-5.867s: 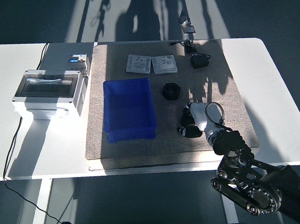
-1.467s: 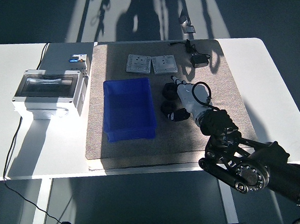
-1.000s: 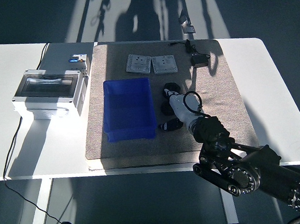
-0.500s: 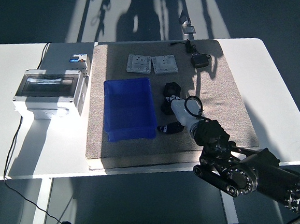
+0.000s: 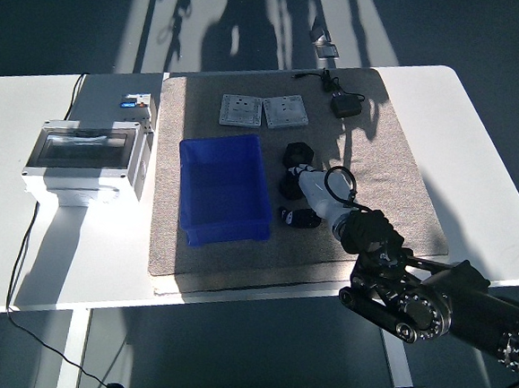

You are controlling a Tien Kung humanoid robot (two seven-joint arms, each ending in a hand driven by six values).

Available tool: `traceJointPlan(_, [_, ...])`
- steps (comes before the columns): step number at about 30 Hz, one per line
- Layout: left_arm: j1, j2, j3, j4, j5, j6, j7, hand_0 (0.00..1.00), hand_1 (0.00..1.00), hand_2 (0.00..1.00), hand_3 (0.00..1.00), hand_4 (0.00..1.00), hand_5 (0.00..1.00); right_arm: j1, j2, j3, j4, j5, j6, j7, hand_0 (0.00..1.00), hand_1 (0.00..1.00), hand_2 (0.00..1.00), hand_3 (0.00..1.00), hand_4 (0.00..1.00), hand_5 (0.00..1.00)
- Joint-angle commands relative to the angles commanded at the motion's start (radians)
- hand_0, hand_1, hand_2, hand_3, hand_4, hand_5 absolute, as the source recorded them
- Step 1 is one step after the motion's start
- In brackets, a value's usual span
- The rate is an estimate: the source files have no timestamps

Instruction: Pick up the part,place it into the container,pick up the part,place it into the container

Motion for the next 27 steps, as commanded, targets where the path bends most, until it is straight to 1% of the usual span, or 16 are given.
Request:
traceJointPlan(1, [0.0, 0.0, 0.0, 0.0, 0.0, 0.001, -0.001, 0.719, 0.731, 0.759, 0.685, 0.998, 0.998, -0.002, -0.005, 0.001, 0.008, -0.001, -0.001, -0.001, 0.438, 0.51, 0.592, 0.631, 0.536, 0.288])
traceJointPlan(6, [0.003, 0.001, 0.0, 0.0, -0.002, 0.003, -0.003, 0.719, 0.731, 0.759, 0.685, 0.998, 0.998, -0.014, -0.024, -0.002, 0.039, -0.004, 0.004, -0.007, 0.438, 0.51, 0.592, 0.631, 0.536, 0.288])
traceJointPlan(7, [0.003, 0.0, 0.0, 0.0, -0.001, 0.003, -0.003, 0.718, 0.731, 0.757, 0.684, 0.998, 0.998, -0.016, -0.026, -0.003, 0.043, -0.004, 0.005, -0.008, 0.429, 0.493, 0.576, 0.623, 0.504, 0.262])
traceJointPlan(19, [0.005, 0.001, 0.001, 0.0, -0.005, 0.005, -0.003, 0.718, 0.729, 0.755, 0.681, 0.998, 0.998, -0.033, -0.056, 0.012, 0.077, -0.016, 0.012, -0.024, 0.423, 0.485, 0.57, 0.619, 0.486, 0.255])
traceJointPlan(27, [0.006, 0.0, 0.006, 0.0, -0.016, 0.01, -0.007, 0.717, 0.729, 0.755, 0.679, 0.998, 0.998, -0.056, -0.102, 0.049, 0.147, -0.047, 0.022, -0.044, 0.422, 0.483, 0.568, 0.614, 0.488, 0.263])
